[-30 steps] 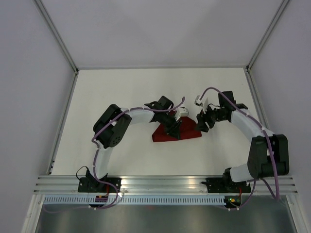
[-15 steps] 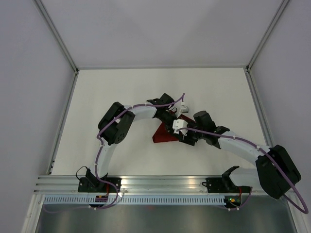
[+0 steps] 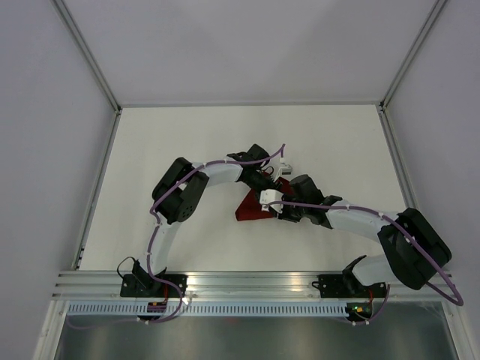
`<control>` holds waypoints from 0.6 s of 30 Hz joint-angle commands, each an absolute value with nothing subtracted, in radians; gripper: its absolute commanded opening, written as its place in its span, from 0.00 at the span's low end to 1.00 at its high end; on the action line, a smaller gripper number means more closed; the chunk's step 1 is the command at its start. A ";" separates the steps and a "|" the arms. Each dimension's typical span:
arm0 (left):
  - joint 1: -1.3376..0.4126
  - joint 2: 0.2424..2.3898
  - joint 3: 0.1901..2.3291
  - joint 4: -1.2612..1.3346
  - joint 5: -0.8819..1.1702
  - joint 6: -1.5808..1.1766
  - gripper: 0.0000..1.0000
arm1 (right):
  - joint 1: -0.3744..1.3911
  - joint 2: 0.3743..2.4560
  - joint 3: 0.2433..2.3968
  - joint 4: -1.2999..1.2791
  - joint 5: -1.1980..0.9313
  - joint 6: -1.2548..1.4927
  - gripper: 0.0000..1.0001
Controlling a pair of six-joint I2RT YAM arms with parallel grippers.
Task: Fold the napkin, place the utensils inside, and roll it up
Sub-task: Roll the napkin with the utensil
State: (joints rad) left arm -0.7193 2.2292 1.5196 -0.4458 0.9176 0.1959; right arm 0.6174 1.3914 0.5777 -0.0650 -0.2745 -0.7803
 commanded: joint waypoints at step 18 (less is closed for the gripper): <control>-0.586 2.002 1.367 -0.195 0.897 -0.056 0.45 | 0.603 1.545 0.701 -0.313 -0.439 -0.841 0.21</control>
State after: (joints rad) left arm -0.6399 2.1082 1.4147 -0.3298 0.8711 0.0700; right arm 0.6056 1.4780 0.6758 -0.1608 -0.3370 -0.8249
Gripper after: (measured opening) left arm 0.448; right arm 0.327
